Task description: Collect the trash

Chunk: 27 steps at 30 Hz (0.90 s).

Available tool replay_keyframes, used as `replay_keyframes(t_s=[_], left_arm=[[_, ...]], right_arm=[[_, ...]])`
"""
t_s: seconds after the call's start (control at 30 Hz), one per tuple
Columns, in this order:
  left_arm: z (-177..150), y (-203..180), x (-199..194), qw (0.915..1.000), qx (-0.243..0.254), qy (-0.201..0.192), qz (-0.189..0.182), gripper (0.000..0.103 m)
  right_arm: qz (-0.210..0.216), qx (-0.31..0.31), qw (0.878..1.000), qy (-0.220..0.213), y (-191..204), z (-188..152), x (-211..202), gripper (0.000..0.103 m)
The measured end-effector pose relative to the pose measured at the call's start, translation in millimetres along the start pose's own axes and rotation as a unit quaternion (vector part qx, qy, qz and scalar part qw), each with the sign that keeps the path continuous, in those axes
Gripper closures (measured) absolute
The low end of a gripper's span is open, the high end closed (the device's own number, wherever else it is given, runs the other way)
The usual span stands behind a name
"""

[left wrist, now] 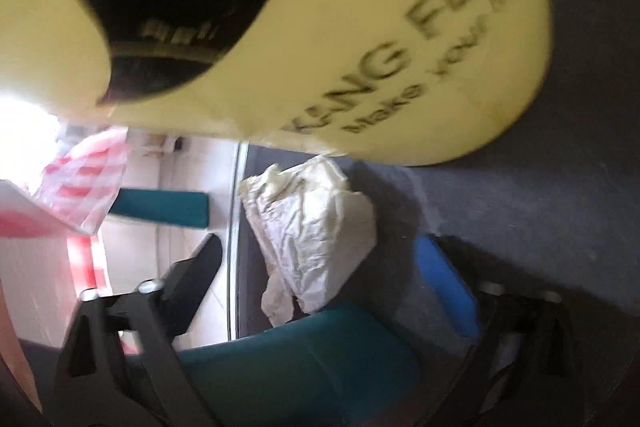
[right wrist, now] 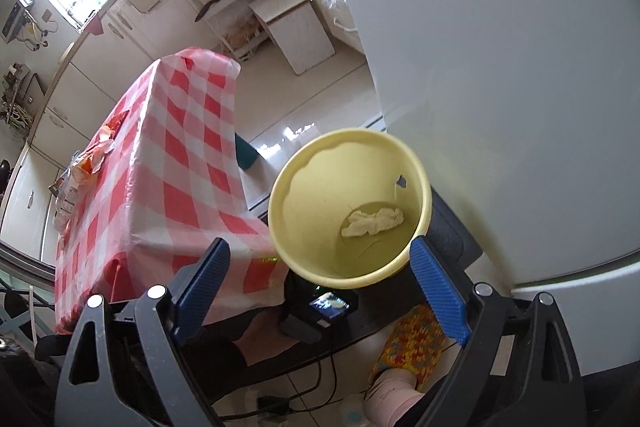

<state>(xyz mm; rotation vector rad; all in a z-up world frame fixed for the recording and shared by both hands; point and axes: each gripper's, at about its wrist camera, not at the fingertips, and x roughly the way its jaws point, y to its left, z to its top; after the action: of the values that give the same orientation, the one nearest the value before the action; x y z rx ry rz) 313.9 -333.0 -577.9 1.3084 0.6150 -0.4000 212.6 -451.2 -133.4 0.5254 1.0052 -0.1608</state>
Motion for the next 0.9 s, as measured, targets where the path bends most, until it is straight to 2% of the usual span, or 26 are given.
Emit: replay_keyframes(t_s=[0.03, 0.07, 0.1, 0.2, 0.23, 0.3, 0.33, 0.37, 0.4, 0.53, 0.6, 0.63, 0.67, 0.7, 0.73, 0.8, 0.9], left_arm=[[1.8, 5.4, 4.1, 0.9998, -0.014, 0.012, 0.011, 0.058], [4.9, 11.1, 3.8, 0.9993, -0.031, 0.019, 0.011, 0.073], [7.9, 17.8, 8.3, 0.9983, -0.049, 0.028, 0.011, 0.08], [18.0, 31.1, 24.3, 0.991, -0.102, 0.084, 0.024, 0.08], [20.5, 34.9, 34.0, 0.9866, -0.118, 0.111, 0.021, 0.08], [23.3, 38.6, 40.4, 0.9805, -0.143, 0.134, 0.006, 0.081], [24.2, 43.7, 44.7, 0.9785, -0.153, 0.138, -0.004, 0.085], [24.4, 48.5, 46.2, 0.9784, -0.158, 0.133, -0.008, 0.098], [23.6, 52.9, 49.4, 0.9786, -0.158, 0.131, -0.014, 0.103], [21.0, 45.1, 35.0, 0.981, -0.156, 0.112, -0.023, 0.103], [26.8, 42.9, 17.7, 0.9822, -0.157, 0.102, 0.004, 0.102], [30.5, 39.8, 4.2, 0.9816, -0.163, 0.094, 0.033, 0.101], [33.8, 36.5, -3.1, 0.9795, -0.167, 0.098, 0.057, 0.079], [35.7, 35.5, -2.4, 0.978, -0.167, 0.108, 0.062, 0.029], [39.3, 30.7, -2.1, 0.976, -0.165, 0.119, 0.076, 0.016], [44.4, 23.0, -1.6, 0.9754, -0.152, 0.117, 0.109, 0.011], [48.6, 19.2, 9.3, 0.974, -0.152, 0.129, 0.109, 0.009]], right_arm=[[0.001, 0.001, 1.0, 0.002, 0.4, -0.1, 1.5, 0.015], [0.003, 0.002, 1.0, 0.007, 1.4, -0.6, 4.0, 0.015], [0.006, 0.003, 1.0, 0.015, 2.7, -0.9, 7.6, 0.015], [0.012, 0.002, 0.999, 0.031, 6.1, -2.3, 15.7, 0.015], [0.013, 0.002, 0.999, 0.034, 6.2, -2.2, 17.1, 0.015], [0.015, 0.002, 0.999, 0.037, 6.3, -2.0, 18.7, 0.015], [0.015, 0.002, 0.999, 0.038, 6.4, -1.8, 19.5, 0.015], [0.015, 0.003, 0.999, 0.04, 6.3, -2.0, 20.5, 0.015], [0.017, 0.005, 0.999, 0.043, 6.1, -2.2, 21.8, 0.015], [0.022, 0.005, 0.999, 0.045, 8.7, -1.2, 22.7, 0.015], [0.024, 0.003, 0.999, 0.046, 10.4, -1.7, 23.3, 0.015], [0.026, 0.004, 0.999, 0.048, 10.7, -2.5, 24.3, 0.015], [0.027, 0.005, 0.998, 0.05, 10.3, -3.2, 25.2, 0.015], [0.029, 0.007, 0.998, 0.053, 9.3, -3.9, 26.4, 0.015], [0.031, 0.008, 0.998, 0.055, 10.3, -3.7, 28.1, 0.015], [0.033, 0.007, 0.998, 0.058, 10.1, -4.3, 29.6, 0.015], [0.035, 0.011, 0.997, 0.063, 7.5, -6.0, 32.0, 0.015]])
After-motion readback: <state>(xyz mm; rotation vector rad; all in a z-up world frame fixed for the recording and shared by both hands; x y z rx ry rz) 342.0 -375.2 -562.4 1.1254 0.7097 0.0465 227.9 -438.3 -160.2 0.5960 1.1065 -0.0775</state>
